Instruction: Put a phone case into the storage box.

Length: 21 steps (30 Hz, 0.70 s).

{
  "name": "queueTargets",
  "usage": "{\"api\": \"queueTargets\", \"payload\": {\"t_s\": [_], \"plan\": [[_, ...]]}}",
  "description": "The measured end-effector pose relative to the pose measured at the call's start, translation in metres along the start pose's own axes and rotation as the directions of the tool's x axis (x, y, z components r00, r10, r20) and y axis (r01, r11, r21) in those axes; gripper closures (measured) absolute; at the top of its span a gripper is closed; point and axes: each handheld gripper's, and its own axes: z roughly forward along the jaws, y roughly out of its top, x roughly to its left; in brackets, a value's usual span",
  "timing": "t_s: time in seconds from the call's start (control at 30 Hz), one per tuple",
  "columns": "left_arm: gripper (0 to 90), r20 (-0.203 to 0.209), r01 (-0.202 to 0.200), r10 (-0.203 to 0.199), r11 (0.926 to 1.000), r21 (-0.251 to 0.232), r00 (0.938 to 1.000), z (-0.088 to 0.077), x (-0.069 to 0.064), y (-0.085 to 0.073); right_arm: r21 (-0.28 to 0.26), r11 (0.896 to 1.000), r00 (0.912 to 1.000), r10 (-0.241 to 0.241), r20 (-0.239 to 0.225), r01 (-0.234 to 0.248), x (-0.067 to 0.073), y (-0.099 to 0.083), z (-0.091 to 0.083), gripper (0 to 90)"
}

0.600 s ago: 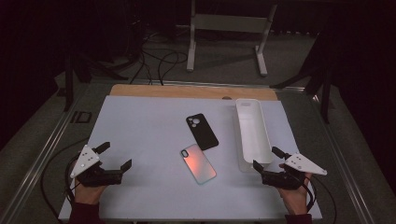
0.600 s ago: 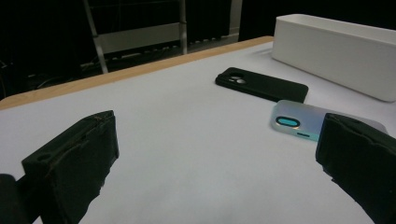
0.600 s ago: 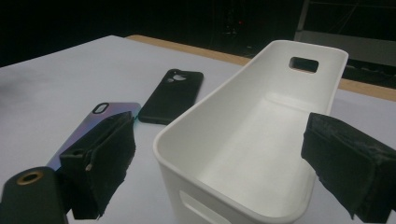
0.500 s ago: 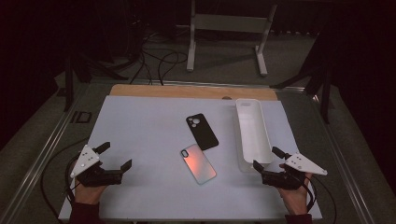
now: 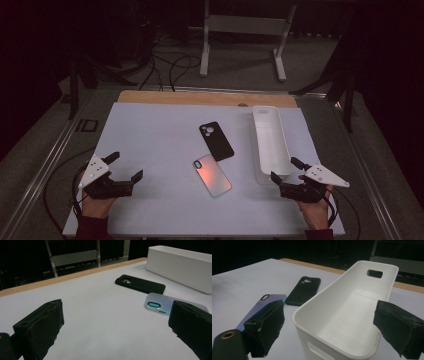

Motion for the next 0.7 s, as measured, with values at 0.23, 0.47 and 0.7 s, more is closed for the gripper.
{"api": "queueTargets", "payload": {"t_s": [0.23, 0.47, 0.7], "plan": [[0.1, 0.008, -0.011, 0.011, 0.9999, -0.010, 0.9999, 0.003, -0.005, 0.010, -0.006, 1.000, 1.0000, 0.003, 0.007, -0.003, -0.002, 0.000, -0.002, 9.5], [0.1, 0.038, -0.053, 0.053, 0.9986, -0.006, 0.9979, 0.014, -0.014, 0.024, -0.003, 1.000, 0.9999, 0.003, 0.011, -0.003, -0.003, -0.001, -0.003, 9.4], [0.0, 0.071, -0.085, 0.084, 0.9963, 0.007, 0.9939, 0.031, -0.024, 0.035, -0.006, 1.000, 0.9999, 0.006, 0.016, -0.006, -0.004, -0.001, -0.003, 9.5]]}}
